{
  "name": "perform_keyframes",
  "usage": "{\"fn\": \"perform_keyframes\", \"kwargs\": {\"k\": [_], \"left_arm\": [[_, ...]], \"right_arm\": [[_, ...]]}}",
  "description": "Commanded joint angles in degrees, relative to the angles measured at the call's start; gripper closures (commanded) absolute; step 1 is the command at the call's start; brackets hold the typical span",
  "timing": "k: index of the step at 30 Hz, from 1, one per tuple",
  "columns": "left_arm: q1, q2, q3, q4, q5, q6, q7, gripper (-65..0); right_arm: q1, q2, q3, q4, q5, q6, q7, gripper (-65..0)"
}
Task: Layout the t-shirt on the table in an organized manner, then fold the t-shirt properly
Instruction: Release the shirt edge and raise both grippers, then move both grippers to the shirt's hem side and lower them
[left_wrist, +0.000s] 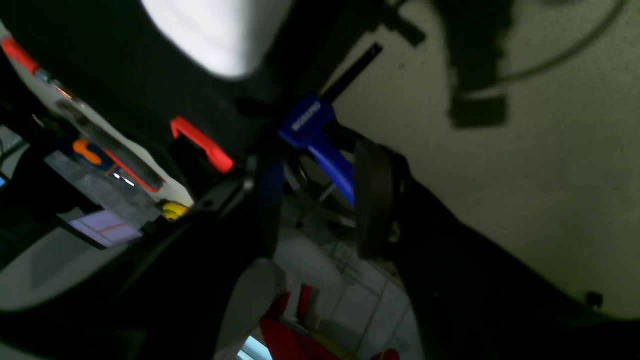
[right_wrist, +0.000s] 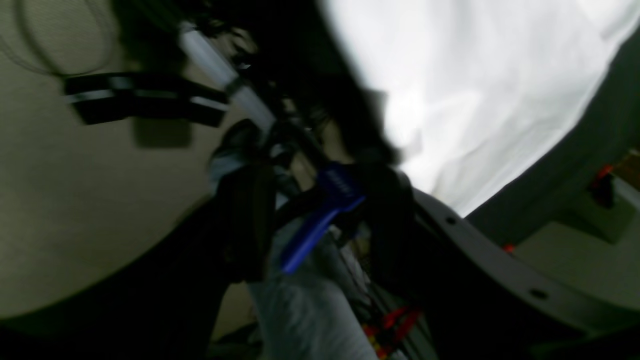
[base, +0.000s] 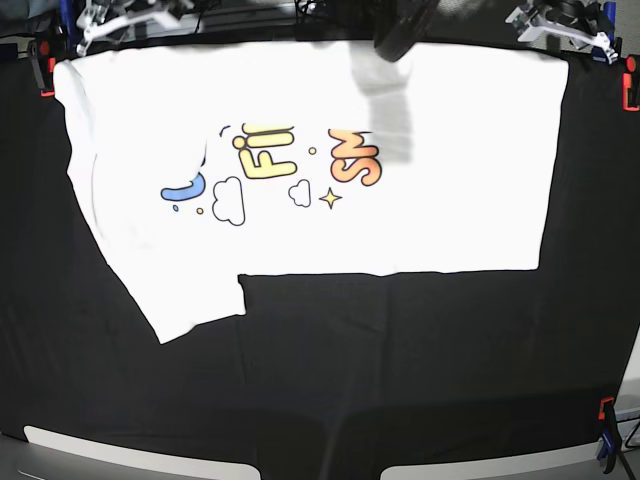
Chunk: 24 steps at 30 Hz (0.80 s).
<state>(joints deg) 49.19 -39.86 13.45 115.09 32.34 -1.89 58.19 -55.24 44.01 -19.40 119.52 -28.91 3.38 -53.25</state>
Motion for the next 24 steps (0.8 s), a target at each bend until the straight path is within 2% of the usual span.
{"fn": "perform_keyframes", "kwargs": {"k": [1,4,7,10,13,16,19,24], "left_arm": [[0.44,-0.61,-0.22,0.83,1.88,1.81,0.02,-22.1],[0.13,-0.63,-0.22,0.83,6.84,6.95,-0.37,-22.1],[0.00,-0.63,-0.22,0.90,14.97,13.60,-0.31,-22.1],[0.00,-0.85,-0.24,2.21,20.85,16.46,0.52,-22.1],[-0.24,-1.79,-0.33,5.31,21.64,18.38,-0.63,-22.1],[-2.45,-2.08,-0.33,8.39,21.33,20.17,-4.72,-22.1],[-8.15,-2.05,-0.33,10.73,12.79,20.15,-10.19,-22.1],[-21.79,-2.08,-0.33,11.15,-5.57,20.13,-11.63,-22.1]], "right_arm": [[-0.96,0.74,0.24,2.16,-1.09,-0.96,0.42,-29.8],[-1.03,0.76,0.24,5.29,-1.75,-3.23,0.96,-29.8],[-0.63,0.74,0.24,7.78,-6.38,-7.67,1.92,-29.8],[0.85,0.74,0.26,9.35,-8.92,-11.98,1.77,-29.8],[4.39,0.76,0.26,9.42,-8.39,-15.93,1.77,-29.8],[8.79,0.72,0.26,9.42,-8.35,-18.45,1.57,-29.8],[13.90,0.72,0.26,9.42,-6.38,-18.78,1.60,-29.7],[22.67,0.57,0.26,9.35,-0.57,-18.73,1.60,-29.7]]}}
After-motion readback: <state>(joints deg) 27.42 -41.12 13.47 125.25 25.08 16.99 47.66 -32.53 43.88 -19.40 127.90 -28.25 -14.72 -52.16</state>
